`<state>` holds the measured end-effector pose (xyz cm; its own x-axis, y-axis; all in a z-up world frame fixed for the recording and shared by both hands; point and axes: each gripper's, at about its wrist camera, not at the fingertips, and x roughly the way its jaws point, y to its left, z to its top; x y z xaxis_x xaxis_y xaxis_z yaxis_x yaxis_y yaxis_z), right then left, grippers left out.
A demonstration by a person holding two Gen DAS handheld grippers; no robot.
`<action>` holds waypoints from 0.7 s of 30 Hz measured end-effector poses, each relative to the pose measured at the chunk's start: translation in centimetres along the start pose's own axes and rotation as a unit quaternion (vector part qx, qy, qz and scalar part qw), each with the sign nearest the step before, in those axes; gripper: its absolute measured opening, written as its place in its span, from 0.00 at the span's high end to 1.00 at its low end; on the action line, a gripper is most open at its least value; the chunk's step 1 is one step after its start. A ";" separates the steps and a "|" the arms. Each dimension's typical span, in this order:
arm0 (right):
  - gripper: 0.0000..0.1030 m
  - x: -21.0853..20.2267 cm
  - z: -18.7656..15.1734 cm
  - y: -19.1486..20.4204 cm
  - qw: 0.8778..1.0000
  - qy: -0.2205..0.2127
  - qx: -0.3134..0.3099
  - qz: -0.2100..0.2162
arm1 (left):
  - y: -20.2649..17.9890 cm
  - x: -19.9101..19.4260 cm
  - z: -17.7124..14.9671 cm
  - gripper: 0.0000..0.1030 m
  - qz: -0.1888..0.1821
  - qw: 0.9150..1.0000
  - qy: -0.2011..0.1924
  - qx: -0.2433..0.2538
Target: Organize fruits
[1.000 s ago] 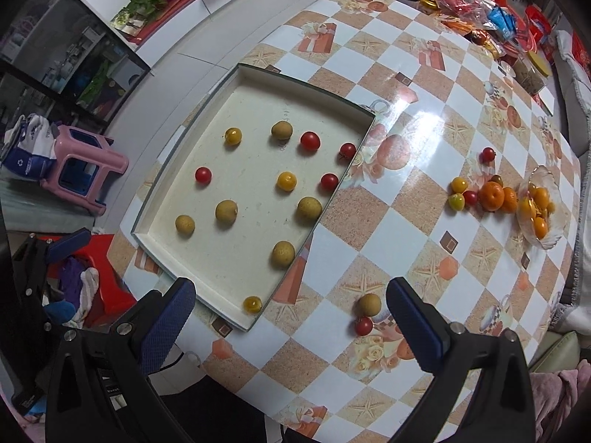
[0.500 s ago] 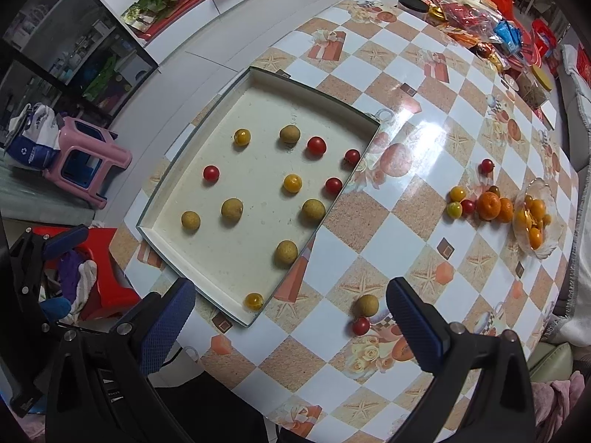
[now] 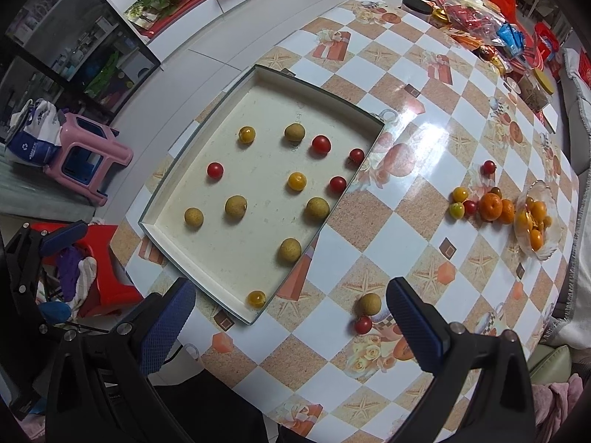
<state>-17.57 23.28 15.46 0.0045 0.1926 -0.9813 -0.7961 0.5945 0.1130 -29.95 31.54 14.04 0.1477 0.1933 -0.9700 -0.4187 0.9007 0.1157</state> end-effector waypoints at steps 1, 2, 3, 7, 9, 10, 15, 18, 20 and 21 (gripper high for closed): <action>0.00 0.0 0.0 0.0 1.000 0.000 0.000 0.000 | 0.0 0.0 0.0 0.00 0.001 1.000 0.000 0.001; 0.00 0.0 0.0 0.0 1.000 0.000 0.000 0.000 | 0.0 0.0 0.0 0.00 0.000 1.000 0.001 0.001; 0.00 0.0 0.0 0.0 1.000 0.000 -0.001 0.000 | -0.1 0.0 0.0 0.00 0.001 1.000 0.001 0.003; 0.00 0.1 -0.1 0.2 1.000 0.001 -0.006 -0.005 | -0.1 0.1 -0.2 0.00 -0.001 1.000 0.004 0.006; 0.00 0.1 -0.1 0.4 1.000 0.002 -0.010 -0.008 | -0.1 0.1 -0.2 0.00 -0.004 1.000 0.005 0.007; 0.00 0.1 -0.1 0.5 1.000 0.002 -0.012 -0.010 | -0.1 0.1 -0.2 0.00 -0.007 1.000 0.006 0.007; 0.00 0.3 0.0 0.6 1.000 0.003 -0.016 -0.016 | -0.3 0.5 -0.2 0.00 -0.010 1.000 0.013 0.007; 0.00 0.4 0.0 0.6 1.000 0.004 -0.020 -0.018 | -0.4 0.6 -0.1 0.00 -0.009 1.000 0.016 0.009; 0.00 0.5 0.1 0.6 1.000 0.005 -0.022 -0.020 | -0.4 0.7 -0.1 0.00 -0.010 1.000 0.017 0.009; 0.00 0.6 0.1 0.5 1.000 0.006 -0.023 -0.020 | -0.4 0.8 0.0 0.00 -0.010 1.000 0.018 0.008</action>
<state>-17.89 23.81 14.95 0.0302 0.1607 -0.9865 -0.8222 0.5653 0.0669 -29.68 31.28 13.22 0.1231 0.1614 -0.9792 -0.4012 0.9106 0.0996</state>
